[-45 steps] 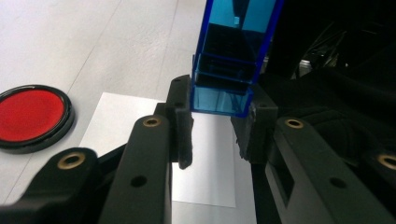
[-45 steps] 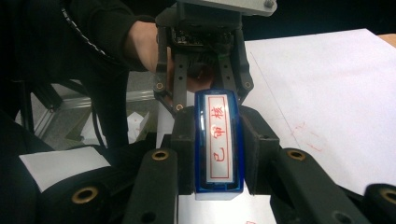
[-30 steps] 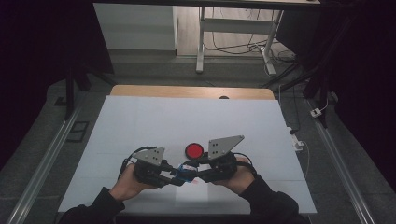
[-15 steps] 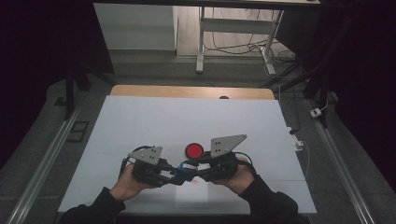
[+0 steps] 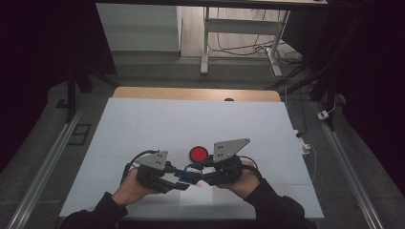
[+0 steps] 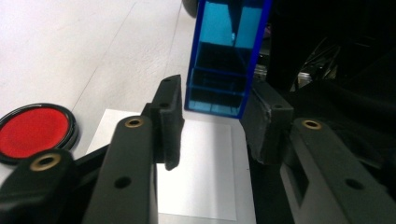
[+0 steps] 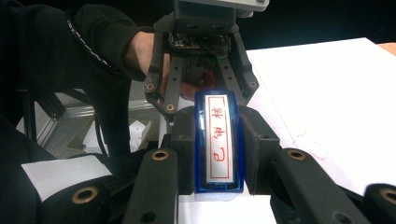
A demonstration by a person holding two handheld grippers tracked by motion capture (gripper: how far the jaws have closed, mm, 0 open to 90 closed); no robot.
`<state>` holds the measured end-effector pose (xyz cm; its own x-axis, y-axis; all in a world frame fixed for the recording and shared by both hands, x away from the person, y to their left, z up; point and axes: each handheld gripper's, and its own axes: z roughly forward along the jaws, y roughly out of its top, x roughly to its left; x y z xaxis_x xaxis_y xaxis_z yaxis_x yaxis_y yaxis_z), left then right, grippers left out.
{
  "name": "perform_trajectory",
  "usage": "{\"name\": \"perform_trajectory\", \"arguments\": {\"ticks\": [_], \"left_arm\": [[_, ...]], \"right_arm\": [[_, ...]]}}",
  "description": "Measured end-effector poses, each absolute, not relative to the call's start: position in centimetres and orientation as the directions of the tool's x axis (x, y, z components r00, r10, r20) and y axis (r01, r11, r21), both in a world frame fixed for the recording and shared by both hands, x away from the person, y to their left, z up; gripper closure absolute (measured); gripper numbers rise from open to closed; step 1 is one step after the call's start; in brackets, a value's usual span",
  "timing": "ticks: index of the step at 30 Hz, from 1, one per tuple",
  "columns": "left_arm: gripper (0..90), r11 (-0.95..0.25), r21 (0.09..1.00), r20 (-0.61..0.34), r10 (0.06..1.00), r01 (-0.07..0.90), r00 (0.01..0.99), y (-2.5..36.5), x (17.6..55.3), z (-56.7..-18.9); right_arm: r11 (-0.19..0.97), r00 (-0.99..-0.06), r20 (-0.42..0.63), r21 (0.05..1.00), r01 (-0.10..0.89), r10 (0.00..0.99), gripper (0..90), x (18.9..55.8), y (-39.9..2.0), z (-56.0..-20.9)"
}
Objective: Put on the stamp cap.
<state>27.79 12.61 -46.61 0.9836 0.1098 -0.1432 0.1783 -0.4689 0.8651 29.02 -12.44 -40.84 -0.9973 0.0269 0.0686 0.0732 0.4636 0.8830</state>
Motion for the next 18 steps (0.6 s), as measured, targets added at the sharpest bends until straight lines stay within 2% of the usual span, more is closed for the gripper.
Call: {"name": "perform_trajectory", "arguments": {"ticks": [18], "left_arm": [[41.0, -0.500, 0.832, -0.149, 0.220, 0.242, 0.964, 13.40, 27.42, -46.66]], "right_arm": [[0.481, -0.997, 0.052, 0.874, 0.075, 0.061, 69.4, 28.96, -12.57, -40.85]]}}
